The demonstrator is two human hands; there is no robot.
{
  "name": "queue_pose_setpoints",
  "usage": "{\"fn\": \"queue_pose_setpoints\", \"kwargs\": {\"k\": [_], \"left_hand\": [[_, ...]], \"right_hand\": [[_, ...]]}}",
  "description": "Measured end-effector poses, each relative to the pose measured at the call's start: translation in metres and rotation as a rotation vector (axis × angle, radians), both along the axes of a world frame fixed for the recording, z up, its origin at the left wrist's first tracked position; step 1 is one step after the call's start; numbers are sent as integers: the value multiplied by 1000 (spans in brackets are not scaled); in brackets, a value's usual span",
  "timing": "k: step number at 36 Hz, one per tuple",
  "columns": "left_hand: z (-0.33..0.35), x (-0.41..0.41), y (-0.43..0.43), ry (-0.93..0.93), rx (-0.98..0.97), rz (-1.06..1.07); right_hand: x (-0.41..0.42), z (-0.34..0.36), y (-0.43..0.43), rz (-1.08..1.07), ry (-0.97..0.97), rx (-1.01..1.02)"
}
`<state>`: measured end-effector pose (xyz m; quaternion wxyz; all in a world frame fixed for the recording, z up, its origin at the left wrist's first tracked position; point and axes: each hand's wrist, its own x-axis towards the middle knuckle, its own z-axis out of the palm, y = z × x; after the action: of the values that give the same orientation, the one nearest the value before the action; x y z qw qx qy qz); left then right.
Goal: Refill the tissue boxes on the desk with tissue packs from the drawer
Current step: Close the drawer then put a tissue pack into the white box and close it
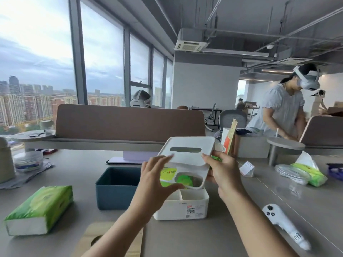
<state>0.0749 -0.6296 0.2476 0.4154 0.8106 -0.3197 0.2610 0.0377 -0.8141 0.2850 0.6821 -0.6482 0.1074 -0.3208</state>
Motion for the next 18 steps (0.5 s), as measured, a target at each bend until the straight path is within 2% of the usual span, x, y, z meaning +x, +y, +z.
{"fn": "queue_pose_setpoints", "kwargs": {"k": [4, 7, 12, 18], "left_hand": [[-1, 20, 8, 299, -7, 70], [1, 29, 10, 535, -204, -64], [-4, 46, 17, 529, -364, -108], [-19, 60, 20, 616, -351, -83]], "right_hand": [[5, -3, -4, 47, 16, 19], [13, -9, -7, 79, 35, 16], [33, -23, -19, 51, 65, 43], [50, -40, -32, 47, 116, -104]]}}
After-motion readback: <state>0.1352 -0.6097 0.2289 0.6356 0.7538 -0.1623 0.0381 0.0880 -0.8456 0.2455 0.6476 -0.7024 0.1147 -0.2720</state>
